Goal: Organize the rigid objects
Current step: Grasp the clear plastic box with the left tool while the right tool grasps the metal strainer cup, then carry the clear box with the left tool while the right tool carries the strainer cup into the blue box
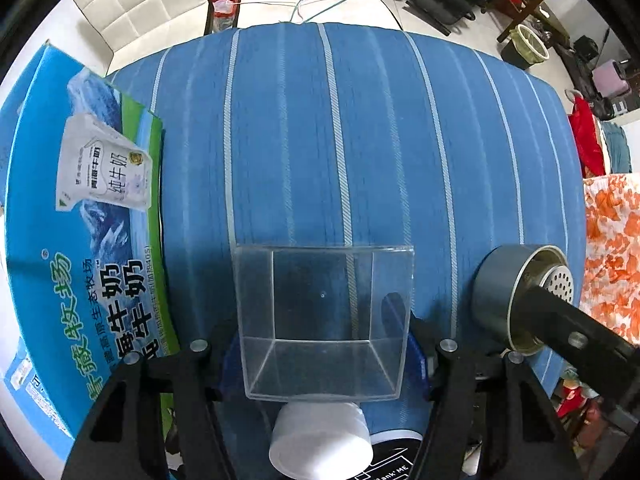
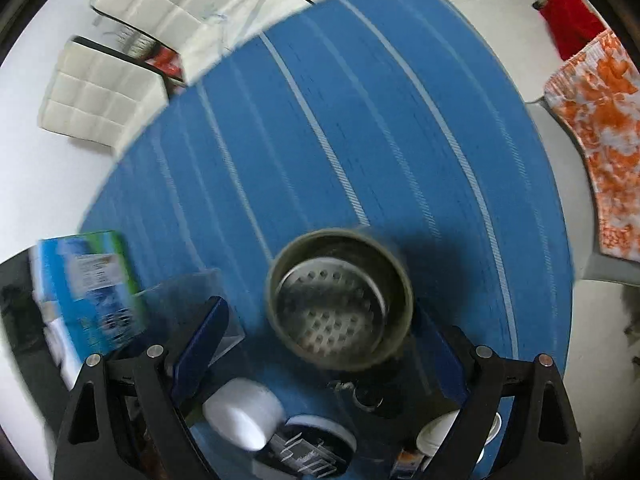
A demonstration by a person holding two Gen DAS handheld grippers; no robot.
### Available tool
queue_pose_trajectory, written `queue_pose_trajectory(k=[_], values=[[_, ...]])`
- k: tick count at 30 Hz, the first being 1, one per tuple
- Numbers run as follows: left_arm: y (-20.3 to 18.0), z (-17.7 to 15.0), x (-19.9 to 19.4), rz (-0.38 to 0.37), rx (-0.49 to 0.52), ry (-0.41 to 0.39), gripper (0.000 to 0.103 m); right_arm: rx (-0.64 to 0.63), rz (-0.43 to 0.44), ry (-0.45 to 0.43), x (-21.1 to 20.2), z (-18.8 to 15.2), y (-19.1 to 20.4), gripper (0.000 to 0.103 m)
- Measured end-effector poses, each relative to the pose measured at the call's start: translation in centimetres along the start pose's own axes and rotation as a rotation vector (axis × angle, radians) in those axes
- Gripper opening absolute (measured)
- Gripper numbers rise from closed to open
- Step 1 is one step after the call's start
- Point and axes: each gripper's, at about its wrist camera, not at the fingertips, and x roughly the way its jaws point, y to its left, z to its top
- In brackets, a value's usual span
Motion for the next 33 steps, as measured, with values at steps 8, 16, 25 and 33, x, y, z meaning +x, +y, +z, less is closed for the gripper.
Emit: queue_pose_trajectory(k=[8,16,25,33], values=[[-1.3,0.0,1.9,0.001,-0.006,0.050,0.061,-0.024,-0.198,0.016,0.8,0.0,-1.9,0.075],[-2.2,1.0,2.2,0.008,0.012,0.029,0.061,0.006,-0.268,0.014,2.6,0.3,-1.5,0.074],[-1.3,2.0,-0.8,-0.016,0.007,-0.046,0.061,-0.035,-0.295,-0.001,0.8,0.2,-1.6,0.072],[-0.8,-0.8,-5.9,-0.013,0.072,-0.176,0.061,-0.094,-0.271,-0.097,-3.5,-3.2,-0.6,0.072]])
